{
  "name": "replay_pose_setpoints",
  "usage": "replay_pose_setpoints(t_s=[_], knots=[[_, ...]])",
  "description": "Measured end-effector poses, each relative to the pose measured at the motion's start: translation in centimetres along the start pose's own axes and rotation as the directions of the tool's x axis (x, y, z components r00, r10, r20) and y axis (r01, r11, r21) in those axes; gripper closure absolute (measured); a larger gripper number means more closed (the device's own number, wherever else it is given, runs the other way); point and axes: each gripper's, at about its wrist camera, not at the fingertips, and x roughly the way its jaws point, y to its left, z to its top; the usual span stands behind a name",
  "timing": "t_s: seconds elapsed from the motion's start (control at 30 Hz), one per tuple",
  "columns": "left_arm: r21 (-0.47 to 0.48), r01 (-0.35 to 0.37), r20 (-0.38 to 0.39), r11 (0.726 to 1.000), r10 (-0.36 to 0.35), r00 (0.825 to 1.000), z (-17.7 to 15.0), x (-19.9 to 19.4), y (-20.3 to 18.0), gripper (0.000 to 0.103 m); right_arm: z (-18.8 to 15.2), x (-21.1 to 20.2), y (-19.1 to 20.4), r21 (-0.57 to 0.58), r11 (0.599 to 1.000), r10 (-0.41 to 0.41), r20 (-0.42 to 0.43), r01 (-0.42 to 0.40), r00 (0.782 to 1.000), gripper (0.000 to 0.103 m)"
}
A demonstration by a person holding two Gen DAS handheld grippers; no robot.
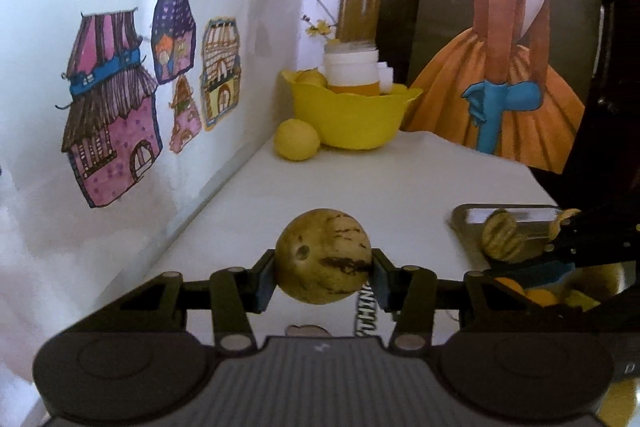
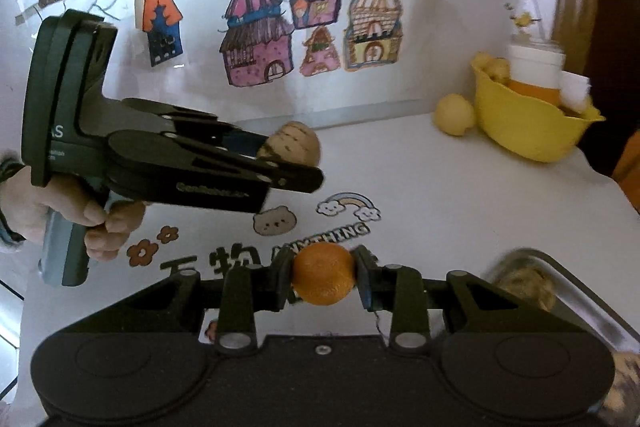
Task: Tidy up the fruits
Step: 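Carry the striped melon and the orange over the metal tray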
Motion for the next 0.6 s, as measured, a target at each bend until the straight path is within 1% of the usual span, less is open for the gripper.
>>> replay_pose_setpoints(t_s=[0.3, 0.47, 0.6], knots=[[0.009, 0.053, 0.020, 0.999, -0.053, 0.998, -0.5, -2.7, -3.3, 0.051, -3.1, -6.1, -0.8, 0.067, 0.995, -0.083, 0.072, 0.078, 0.994, 0.068], [0.019, 0.099, 0.032, 0.995, -0.099, 0.995, -0.7, -4.0, -5.7, 0.051, -5.1, -9.0, -1.3, 0.123, 0.985, -0.132, 0.106, 0.119, 0.986, 0.068], [0.023, 0.133, 0.038, 0.991, -0.134, 0.990, -0.8, -4.6, -7.5, 0.051, -6.9, -11.3, -1.3, 0.152, 0.973, -0.191, 0.115, 0.173, 0.975, 0.068]])
